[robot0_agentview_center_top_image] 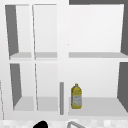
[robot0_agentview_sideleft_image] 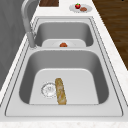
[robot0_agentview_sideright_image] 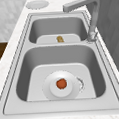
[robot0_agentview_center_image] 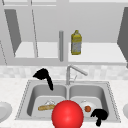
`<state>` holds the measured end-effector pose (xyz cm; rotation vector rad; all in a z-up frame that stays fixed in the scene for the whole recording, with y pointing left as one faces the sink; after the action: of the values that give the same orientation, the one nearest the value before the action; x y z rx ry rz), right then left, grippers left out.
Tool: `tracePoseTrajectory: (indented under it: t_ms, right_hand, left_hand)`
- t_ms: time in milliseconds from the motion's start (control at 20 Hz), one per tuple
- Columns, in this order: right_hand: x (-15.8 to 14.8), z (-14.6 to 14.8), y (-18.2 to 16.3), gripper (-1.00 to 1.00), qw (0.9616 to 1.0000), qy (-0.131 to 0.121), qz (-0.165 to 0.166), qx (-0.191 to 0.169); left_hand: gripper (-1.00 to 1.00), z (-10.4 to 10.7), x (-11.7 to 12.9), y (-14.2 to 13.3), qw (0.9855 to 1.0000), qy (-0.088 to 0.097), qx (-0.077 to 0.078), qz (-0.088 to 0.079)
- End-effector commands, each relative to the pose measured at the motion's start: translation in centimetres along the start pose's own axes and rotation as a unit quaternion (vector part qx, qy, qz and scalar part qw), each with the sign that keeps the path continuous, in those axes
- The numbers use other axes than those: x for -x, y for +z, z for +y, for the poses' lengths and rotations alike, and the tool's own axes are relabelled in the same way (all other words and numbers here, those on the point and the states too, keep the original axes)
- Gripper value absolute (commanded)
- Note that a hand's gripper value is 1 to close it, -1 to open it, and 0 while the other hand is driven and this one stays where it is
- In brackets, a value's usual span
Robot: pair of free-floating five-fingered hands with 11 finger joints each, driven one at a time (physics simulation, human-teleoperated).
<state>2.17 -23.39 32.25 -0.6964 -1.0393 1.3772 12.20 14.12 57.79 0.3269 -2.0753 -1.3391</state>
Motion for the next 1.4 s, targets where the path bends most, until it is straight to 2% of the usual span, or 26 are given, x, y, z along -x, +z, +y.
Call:
tracePoseTrajectory:
  t_ms: [0, 100, 250, 550, 750, 1050, 1350]
  right_hand:
    - [0.0, 0.0, 0.0, 0.00, 1.0000, 0.000, 0.000, 0.000]
    - [0.0, 0.0, 0.0, 0.00, 1.0000, 0.000, 0.000, 0.000]
    - [0.0, 0.0, 0.0, 0.00, 1.0000, 0.000, 0.000, 0.000]
    - [0.0, 0.0, 0.0, 0.00, 1.0000, 0.000, 0.000, 0.000]
    - [0.0, 0.0, 0.0, 0.00, 1.0000, 0.000, 0.000, 0.000]
    - [0.0, 0.0, 0.0, 0.00, 1.0000, 0.000, 0.000, 0.000]
    - [0.0, 0.0, 0.0, 0.00, 1.0000, 0.000, 0.000, 0.000]
  left_hand:
    - [-1.00, 0.2, -0.6, -0.2, 0.9977, -0.010, -0.065, 0.014]
    - [-1.00, 0.3, -0.9, -0.3, 0.9975, -0.009, -0.068, 0.016]
    - [-1.00, 0.6, -1.2, -0.2, 0.9971, 0.003, -0.073, 0.020]
    - [-1.00, 0.9, -1.6, -0.1, 0.9962, 0.020, -0.083, 0.017]
    - [-1.00, 0.7, -1.7, -0.1, 0.9955, 0.014, -0.093, 0.011]
    - [-1.00, 0.8, -2.0, -0.1, 0.9947, 0.022, -0.100, 0.012]
    - [-1.00, 0.8, -2.2, -0.2, 0.9932, 0.031, -0.111, 0.009]
